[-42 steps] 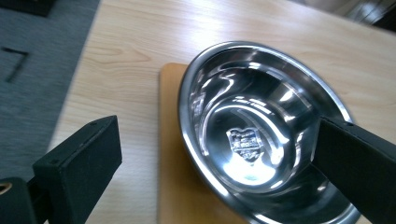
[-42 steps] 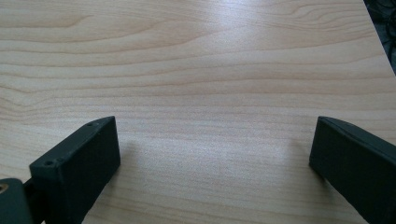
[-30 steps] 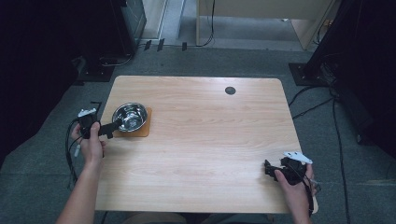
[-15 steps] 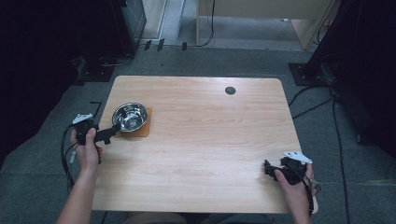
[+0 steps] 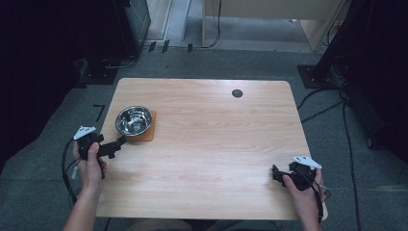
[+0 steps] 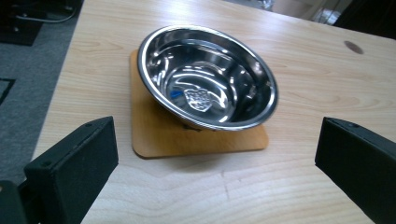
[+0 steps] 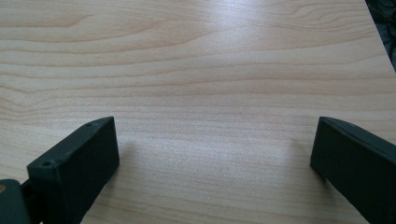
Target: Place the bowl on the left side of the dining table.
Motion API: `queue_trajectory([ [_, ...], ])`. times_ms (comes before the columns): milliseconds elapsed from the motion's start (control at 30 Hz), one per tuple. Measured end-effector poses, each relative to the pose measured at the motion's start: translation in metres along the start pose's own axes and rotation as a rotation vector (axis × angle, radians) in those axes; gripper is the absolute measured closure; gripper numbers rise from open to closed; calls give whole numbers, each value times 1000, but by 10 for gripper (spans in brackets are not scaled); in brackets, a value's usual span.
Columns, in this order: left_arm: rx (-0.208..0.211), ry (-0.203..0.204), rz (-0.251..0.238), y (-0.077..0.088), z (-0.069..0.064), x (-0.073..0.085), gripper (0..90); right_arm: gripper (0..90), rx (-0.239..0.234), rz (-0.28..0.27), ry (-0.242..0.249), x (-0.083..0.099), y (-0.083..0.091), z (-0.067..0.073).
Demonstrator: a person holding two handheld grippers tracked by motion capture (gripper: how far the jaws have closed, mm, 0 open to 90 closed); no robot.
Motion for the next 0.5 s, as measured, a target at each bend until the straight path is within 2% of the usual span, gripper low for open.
queue_trajectory([
  [300, 19, -35, 8, 4, -12, 14, 0, 3, 0, 2, -2, 0, 0, 0],
  [367, 12, -48, 15, 5, -13, 18, 0, 3, 0, 2, -1, 0, 0, 0],
  [500, 16, -52, 21, 8, -15, 26, 0, 3, 0, 2, -1, 0, 0, 0],
])
Point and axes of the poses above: each handheld gripper's, and its own axes: y roughly backward along the jaws, x roughly out of its underside, z roughly to its left, the point moved 10 cm from there along -y, roughly forward along the jaws, and after that the axes turned 13 degrees about x, right-handed, at the moved point
